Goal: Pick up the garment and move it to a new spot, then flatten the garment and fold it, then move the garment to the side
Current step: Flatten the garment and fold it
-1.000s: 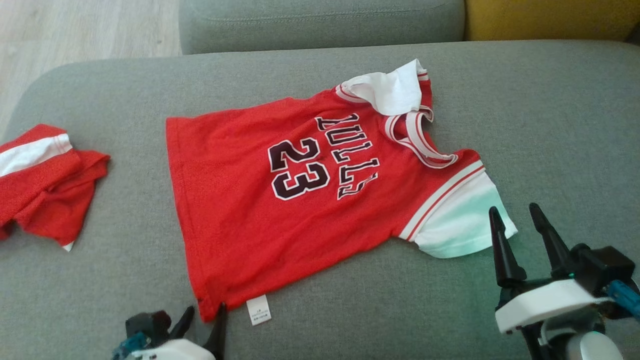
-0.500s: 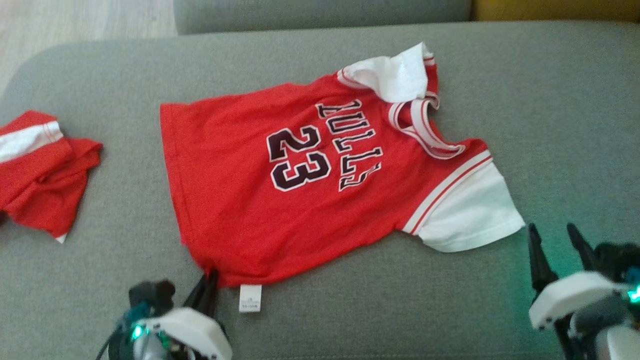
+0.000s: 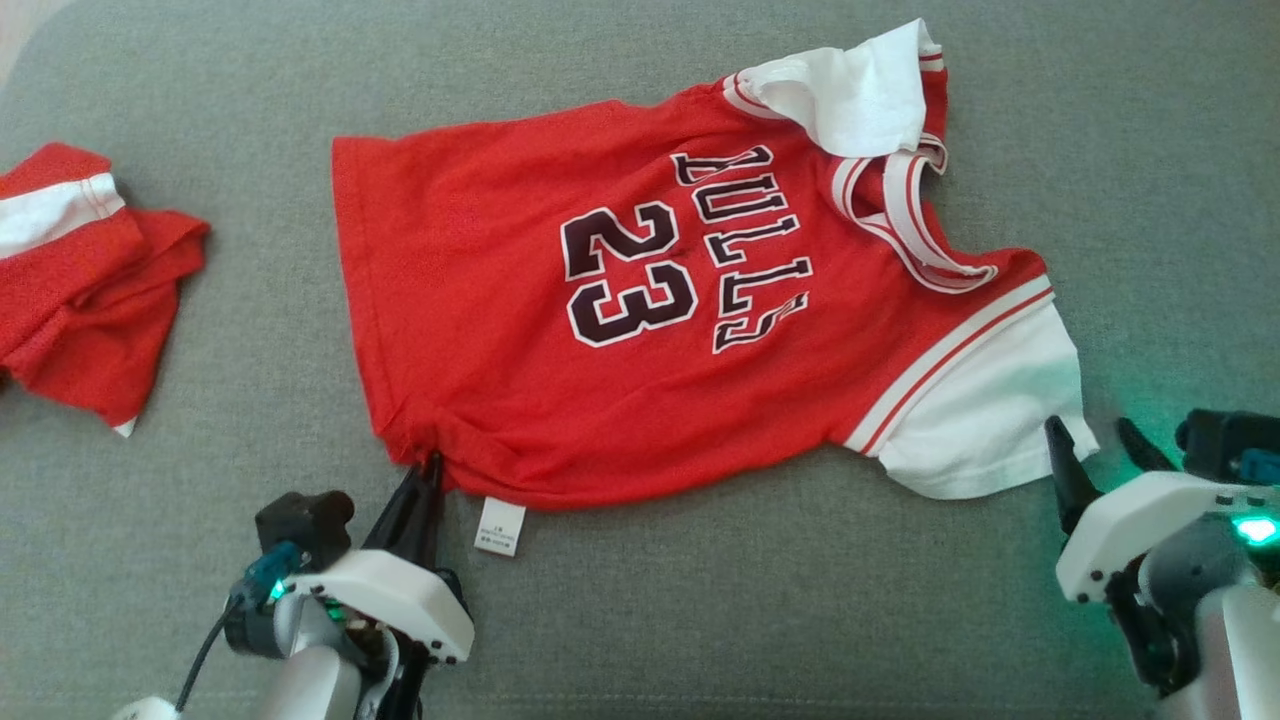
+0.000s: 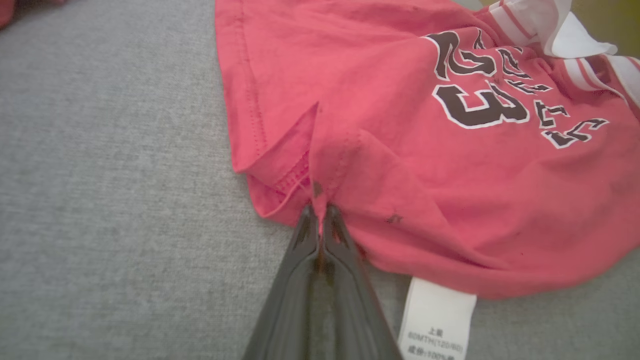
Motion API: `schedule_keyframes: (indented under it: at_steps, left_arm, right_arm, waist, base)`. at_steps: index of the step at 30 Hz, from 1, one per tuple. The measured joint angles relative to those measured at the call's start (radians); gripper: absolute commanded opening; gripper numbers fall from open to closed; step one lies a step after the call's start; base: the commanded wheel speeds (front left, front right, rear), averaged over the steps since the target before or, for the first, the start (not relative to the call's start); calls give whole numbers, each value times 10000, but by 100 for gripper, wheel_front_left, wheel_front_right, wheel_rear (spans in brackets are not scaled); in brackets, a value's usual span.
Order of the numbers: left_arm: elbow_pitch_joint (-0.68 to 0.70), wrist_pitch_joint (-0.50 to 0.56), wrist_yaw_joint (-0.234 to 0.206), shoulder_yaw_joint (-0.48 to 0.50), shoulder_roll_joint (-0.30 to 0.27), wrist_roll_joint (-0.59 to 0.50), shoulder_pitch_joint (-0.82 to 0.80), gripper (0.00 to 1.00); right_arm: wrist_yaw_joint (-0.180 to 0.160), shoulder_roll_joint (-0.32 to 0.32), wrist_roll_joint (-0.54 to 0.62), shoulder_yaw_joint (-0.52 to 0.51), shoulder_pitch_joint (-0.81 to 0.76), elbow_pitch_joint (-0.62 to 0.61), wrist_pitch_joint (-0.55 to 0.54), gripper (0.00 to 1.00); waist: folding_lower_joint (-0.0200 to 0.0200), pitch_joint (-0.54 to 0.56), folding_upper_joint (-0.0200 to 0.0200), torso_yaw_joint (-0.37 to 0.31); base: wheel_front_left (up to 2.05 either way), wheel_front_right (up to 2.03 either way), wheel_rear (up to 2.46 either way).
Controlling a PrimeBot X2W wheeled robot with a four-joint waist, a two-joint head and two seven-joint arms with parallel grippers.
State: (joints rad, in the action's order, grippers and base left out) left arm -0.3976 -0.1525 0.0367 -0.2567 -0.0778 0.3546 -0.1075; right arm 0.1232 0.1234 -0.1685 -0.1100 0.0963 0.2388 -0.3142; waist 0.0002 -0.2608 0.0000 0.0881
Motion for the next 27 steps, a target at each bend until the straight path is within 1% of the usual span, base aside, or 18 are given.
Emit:
schedule_keyframes:
  at_steps: [1,2,7,9,13,14,19,20,23,27]
  left_arm:
    - [-13,-2,-2,4,4,2,-1,0]
    - [-35,0,-4,10,4,12,-4,0]
    - [-54,-63,-29,42,-58,104,-55,0]
    - [130,-217,-111,92,-148,79,-58,0]
    - [909,-477,-284,226,-297,-2,-61,0]
    - [909,-477,-284,226,-297,-2,-61,0]
    - [2088,-644,-380,456,-616,-67,-62,0]
    - [2560,-589,-407,449,-719,-165,-91,0]
    - [3200,-362,-458,474,-922,-213,-329,0]
    - [4042,10,-518,533,-1116,-280,-970,0]
  right_arm:
    - [0,0,-90,33,0,-61,-130,11]
    - [0,-13,-186,73,-7,-125,-226,0]
    - [0,-176,-713,316,-192,-556,-550,0]
    - [0,-180,-924,345,-389,-936,-468,0]
    - [0,-98,-1402,468,-508,-1825,104,0]
    - [0,-98,-1402,468,-508,-1825,104,0]
    - [0,207,-1670,443,-481,-2867,725,0]
    - [0,280,-1691,430,-455,-3315,897,0]
    - [0,414,-1691,433,-268,-3967,1156,0]
    - [0,554,-1645,345,523,-4702,1361,0]
  waist:
    - [-1,-2,0,-13]
    - [-1,3,0,-29]
    - [-1,154,0,-90]
    - [-1,275,0,-124]
    - [-1,568,0,-227]
    - [-1,568,0,-227]
    - [-2,1019,0,-366]
    - [-2,1243,0,-387]
    - [-2,1594,0,-425]
    - [-2,2086,0,-495]
  base:
    - [0,0,0]
    - [0,0,0]
    - [0,0,0]
    - [0,0,0]
    - [0,0,0]
    - [0,0,0]
    - [0,0,0]
    - [0,0,0]
    - [0,0,0]
    - [0,0,0]
